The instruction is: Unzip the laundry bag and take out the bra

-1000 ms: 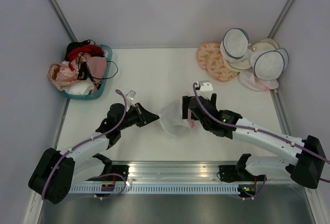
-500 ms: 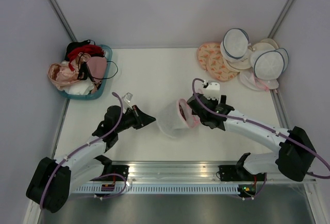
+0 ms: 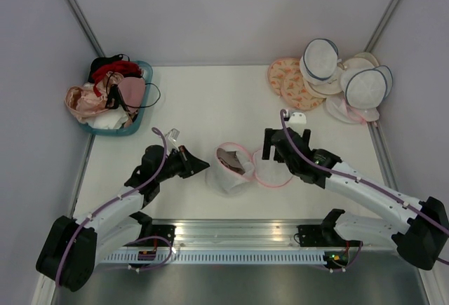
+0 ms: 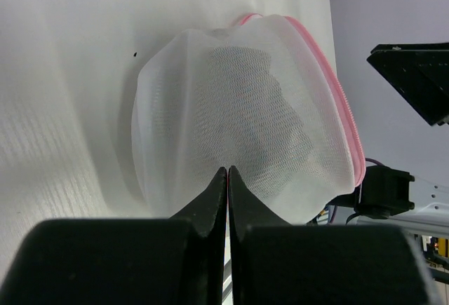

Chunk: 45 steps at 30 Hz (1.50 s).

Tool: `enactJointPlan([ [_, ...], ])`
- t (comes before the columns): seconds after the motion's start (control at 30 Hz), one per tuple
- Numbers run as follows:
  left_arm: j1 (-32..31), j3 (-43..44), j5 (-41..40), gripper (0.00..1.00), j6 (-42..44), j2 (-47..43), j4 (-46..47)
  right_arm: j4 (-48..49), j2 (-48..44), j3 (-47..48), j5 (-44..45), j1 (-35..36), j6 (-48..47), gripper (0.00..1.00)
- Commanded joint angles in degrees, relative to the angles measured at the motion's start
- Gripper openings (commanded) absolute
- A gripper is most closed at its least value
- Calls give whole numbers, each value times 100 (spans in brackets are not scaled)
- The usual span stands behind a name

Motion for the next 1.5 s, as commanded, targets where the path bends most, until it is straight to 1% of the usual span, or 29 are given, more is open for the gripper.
enactJointPlan([
  [0.0, 34, 77, 32, 2, 209, 45, 103, 1549, 114, -86, -2145, 8, -687, 97],
  [0.07, 34, 68, 67, 2, 165, 72, 120, 1883, 325, -69, -2671, 17, -740, 96],
  [0.17, 34, 68, 32, 3, 86, 160, 51, 2095, 606, 19, -2911, 34, -828, 96],
  [0.2, 34, 77, -72, 9, 59, 168, -211, 2121, 668, 45, -2973, 34, -846, 96],
  [0.23, 34, 94, -169, 33, 33, 134, -370, 2121, 721, 72, -2973, 34, -872, 95],
  [0.27, 34, 86, -266, 43, 7, 90, -572, 2121, 791, 98, -2965, 34, -890, 96],
  [0.3, 34, 77, -528, 50, -29, 11, -913, 2113, 801, 98, -2956, 43, -890, 96],
  [0.33, 34, -2, -626, 60, -72, -77, -1038, 2113, 810, 98, -2947, 34, -890, 96],
  [0.43, 26, -335, -916, 66, -336, -577, -1110, 2174, 818, 72, -2991, 43, -898, 96],
  [0.5, 34, -485, -996, 67, -529, -920, -1040, 2209, 845, 72, -3052, 43, -890, 96],
  [0.57, 34, -731, -952, 67, -774, -1035, -751, 2244, 897, 115, -3140, 34, -890, 96],
  [0.63, 34, -916, -794, 64, -933, -940, -548, 2244, 950, 142, -3158, 43, -890, 96],
  [0.73, 34, -1109, -601, 58, -1215, -501, -66, 2288, 1020, 168, -3193, 43, -872, 96],
  [0.77, 34, -1153, -557, 57, -1329, -360, 232, 2297, 1047, 177, -3219, 43, -855, 96],
  [0.87, 34, -1338, -399, 57, -1645, 88, 813, 2332, 1091, 186, -3263, 43, -837, 95],
  [0.9, 26, -1417, -364, 57, -1716, 176, 1285, 2350, 1091, 186, -3350, 43, -828, 95],
  [0.97, 26, -1417, -363, 57, -1962, 405, 1726, 2429, 1135, 177, -3430, 52, -828, 95],
  [1.0, 8, -1539, -372, 58, -2041, 475, 2112, 2464, 1152, 177, -3430, 43, -820, 95],
  [1.03, -1, -1540, -389, 58, -2172, 598, 2272, 2508, 1179, 177, -3587, 52, -811, 95],
  [1.13, -106, -1418, -399, 56, -2217, 801, 2467, 2526, 1231, 186, -3632, 78, -811, 95],
  [1.17, -158, -1261, -398, 52, -2200, 940, 2450, 2517, 1231, 186, -3632, 87, -811, 94],
  [1.2, -176, -1155, -364, 41, -2200, 1003, 2458, 2517, 1240, 186, -3632, 96, -811, 94],
  [1.3, -212, -1005, -276, 27, -2165, 1266, 2449, 2482, 1223, 186, -3624, 96, -793, 94],
  [1.37, -220, -996, -240, 26, -2173, 1398, 2511, 2464, 1214, 186, -3615, 87, -802, 94],
  [1.47, -229, -1031, -188, 21, -2200, 1478, 2695, 2473, 1223, 160, -3615, 87, -784, 94],
])
